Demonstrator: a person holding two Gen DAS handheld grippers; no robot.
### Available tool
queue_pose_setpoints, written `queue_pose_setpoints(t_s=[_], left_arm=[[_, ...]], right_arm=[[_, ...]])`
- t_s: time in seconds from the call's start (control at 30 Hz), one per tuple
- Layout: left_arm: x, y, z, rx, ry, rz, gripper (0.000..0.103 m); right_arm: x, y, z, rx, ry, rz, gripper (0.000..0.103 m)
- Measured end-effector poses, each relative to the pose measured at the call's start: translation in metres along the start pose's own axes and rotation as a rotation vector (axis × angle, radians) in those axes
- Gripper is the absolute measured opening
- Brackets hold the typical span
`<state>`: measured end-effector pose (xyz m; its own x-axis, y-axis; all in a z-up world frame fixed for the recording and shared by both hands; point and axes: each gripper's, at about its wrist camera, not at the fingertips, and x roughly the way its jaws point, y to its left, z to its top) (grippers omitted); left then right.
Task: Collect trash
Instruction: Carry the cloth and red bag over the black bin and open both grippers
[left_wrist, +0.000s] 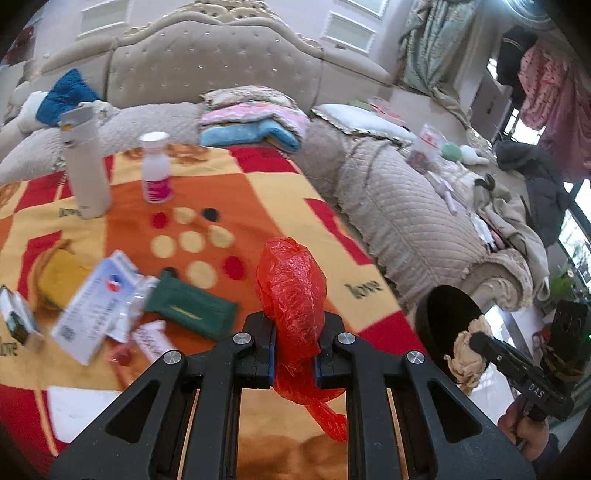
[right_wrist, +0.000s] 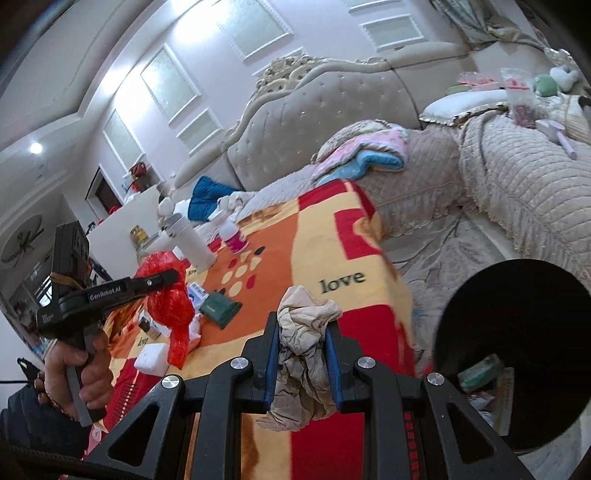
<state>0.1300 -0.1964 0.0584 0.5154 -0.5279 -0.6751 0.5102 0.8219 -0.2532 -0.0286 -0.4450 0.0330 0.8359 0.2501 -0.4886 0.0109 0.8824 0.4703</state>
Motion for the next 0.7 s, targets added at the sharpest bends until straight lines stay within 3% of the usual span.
queue_pose_setpoints(t_s=[0.7], left_arm=[[0.079, -0.160, -0.007, 0.139, 0.079, -0.195, 0.011]], right_arm=[[-0.055, -0.091, 0.009, 0.113, -0.087, -0.369, 0.021]])
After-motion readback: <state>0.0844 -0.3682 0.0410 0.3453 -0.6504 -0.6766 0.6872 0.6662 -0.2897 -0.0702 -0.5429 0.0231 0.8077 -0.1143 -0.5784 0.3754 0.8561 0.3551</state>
